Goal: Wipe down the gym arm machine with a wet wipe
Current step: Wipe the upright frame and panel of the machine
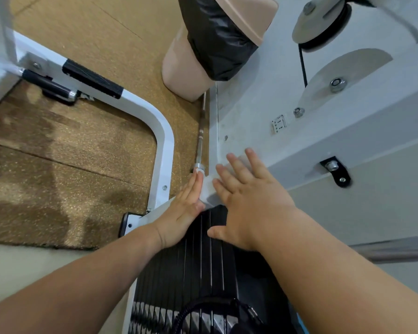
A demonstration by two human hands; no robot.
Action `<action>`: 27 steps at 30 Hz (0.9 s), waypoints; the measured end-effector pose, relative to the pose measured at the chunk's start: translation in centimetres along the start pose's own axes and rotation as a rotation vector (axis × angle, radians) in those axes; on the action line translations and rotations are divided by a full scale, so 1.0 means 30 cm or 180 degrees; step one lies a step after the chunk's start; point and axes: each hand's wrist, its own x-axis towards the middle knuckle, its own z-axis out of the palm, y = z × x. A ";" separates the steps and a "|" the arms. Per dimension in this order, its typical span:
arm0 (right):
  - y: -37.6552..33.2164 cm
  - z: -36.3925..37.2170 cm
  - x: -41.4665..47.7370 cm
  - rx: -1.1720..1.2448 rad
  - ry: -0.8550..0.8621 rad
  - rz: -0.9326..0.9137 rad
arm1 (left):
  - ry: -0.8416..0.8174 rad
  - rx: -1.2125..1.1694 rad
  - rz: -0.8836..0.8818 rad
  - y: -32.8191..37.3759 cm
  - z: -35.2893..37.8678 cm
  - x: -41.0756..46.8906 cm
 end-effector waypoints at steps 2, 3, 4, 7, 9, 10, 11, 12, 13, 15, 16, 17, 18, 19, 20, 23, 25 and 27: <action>-0.017 -0.008 0.047 -0.0080 -0.0158 -0.0238 | -0.0081 -0.0069 -0.0355 -0.093 0.011 -0.036; -0.023 -0.013 0.074 -0.0111 -0.0202 -0.0307 | -0.0118 -0.0165 -0.0509 -0.135 0.008 -0.051; -0.028 -0.020 0.101 -0.0137 -0.0274 -0.0360 | -0.0144 -0.0227 -0.0604 -0.175 0.005 -0.066; -0.034 -0.044 0.180 -0.0224 -0.0541 -0.0503 | -0.0217 -0.0418 -0.0780 -0.270 0.023 -0.091; -0.050 -0.055 0.221 -0.0297 -0.0620 -0.0729 | -0.0140 -0.0902 -0.1052 -0.325 0.047 -0.086; -0.065 -0.055 0.236 -0.0306 -0.0643 -0.0846 | -0.0077 -0.1199 -0.1166 -0.351 0.052 -0.082; -0.081 -0.053 0.247 -0.0287 -0.0673 -0.0927 | -0.0029 -0.1300 -0.1222 -0.379 0.057 -0.084; -0.095 -0.049 0.254 -0.0256 -0.0710 -0.0971 | -0.0021 -0.1187 -0.1191 -0.412 0.065 -0.094; -0.105 -0.045 0.258 -0.0237 -0.0746 -0.0992 | -0.0075 -0.0929 -0.1142 -0.443 0.068 -0.110; -0.114 -0.043 0.255 -0.0247 -0.0779 -0.1046 | -0.0264 -0.0572 -0.1224 -0.515 0.072 -0.158; -0.112 -0.041 0.249 -0.0237 -0.0777 -0.1055 | -0.0342 -0.0549 -0.1355 -0.549 0.076 -0.183; -0.106 -0.040 0.248 -0.0227 -0.0775 -0.1051 | -0.0403 -0.0554 -0.1497 -0.579 0.078 -0.197; -0.102 -0.041 0.248 -0.0225 -0.0780 -0.1055 | -0.0451 -0.0590 -0.1640 -0.605 0.076 -0.200; -0.101 -0.043 0.251 -0.0216 -0.0784 -0.1071 | -0.0494 -0.0668 -0.1776 -0.626 0.070 -0.200; -0.103 -0.044 0.253 -0.0207 -0.0789 -0.1092 | -0.0496 -0.0781 -0.1902 -0.646 0.063 -0.196; -0.112 -0.041 0.262 -0.0197 -0.0789 -0.1102 | -0.0391 -0.1002 -0.2172 -0.694 0.057 -0.187; -0.113 -0.039 0.261 -0.0178 -0.0791 -0.1094 | -0.0349 -0.1060 -0.2230 -0.706 0.068 -0.179; -0.114 -0.036 0.261 -0.0169 -0.0767 -0.1103 | -0.0246 -0.1122 -0.2205 -0.692 0.082 -0.173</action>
